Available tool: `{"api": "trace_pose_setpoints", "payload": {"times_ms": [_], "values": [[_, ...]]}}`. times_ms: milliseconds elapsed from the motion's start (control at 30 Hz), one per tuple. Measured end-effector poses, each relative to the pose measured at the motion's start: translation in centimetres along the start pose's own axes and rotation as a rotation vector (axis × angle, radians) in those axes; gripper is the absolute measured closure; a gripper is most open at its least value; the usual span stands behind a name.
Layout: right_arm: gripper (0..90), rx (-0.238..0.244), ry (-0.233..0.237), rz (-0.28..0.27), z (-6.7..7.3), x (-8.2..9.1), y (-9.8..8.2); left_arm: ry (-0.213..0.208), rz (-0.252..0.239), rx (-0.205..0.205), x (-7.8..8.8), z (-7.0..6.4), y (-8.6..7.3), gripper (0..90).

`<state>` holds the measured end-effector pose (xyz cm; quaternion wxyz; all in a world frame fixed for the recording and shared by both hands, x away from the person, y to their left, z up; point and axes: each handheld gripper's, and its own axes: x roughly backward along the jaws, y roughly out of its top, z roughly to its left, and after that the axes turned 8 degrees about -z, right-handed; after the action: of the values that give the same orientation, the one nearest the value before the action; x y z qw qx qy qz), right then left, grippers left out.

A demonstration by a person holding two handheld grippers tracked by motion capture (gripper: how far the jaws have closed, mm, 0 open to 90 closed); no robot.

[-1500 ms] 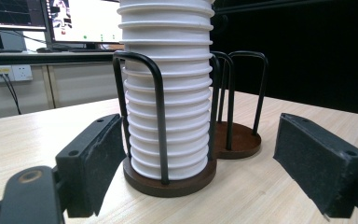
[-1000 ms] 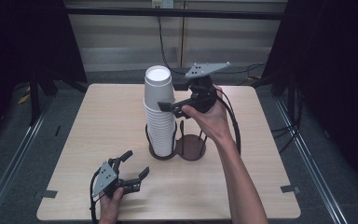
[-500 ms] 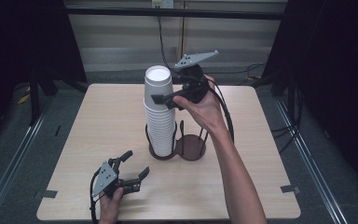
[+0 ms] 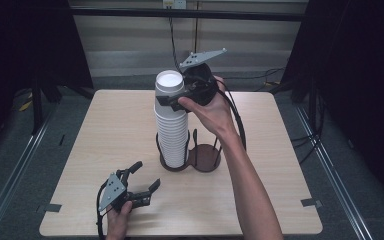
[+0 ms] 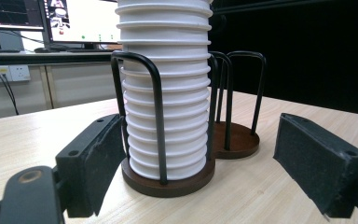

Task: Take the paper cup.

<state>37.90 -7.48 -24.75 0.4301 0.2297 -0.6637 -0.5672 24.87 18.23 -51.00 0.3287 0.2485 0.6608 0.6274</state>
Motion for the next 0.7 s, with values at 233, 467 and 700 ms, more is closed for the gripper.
{"api": "trace_pose_setpoints", "payload": {"times_ms": [233,467,700], "values": [[19.2,0.002,0.000,0.001,0.02,-0.06,0.09,-0.001,0.000,0.000,0.00,0.00,0.00,15.7],[19.7,0.004,0.003,-0.004,-0.02,0.01,0.23,-0.001,0.000,0.000,0.00,0.01,0.00,15.6],[20.0,0.005,0.003,-0.029,-0.08,0.36,0.56,-0.001,0.000,0.000,0.00,0.01,0.00,15.7]]}}
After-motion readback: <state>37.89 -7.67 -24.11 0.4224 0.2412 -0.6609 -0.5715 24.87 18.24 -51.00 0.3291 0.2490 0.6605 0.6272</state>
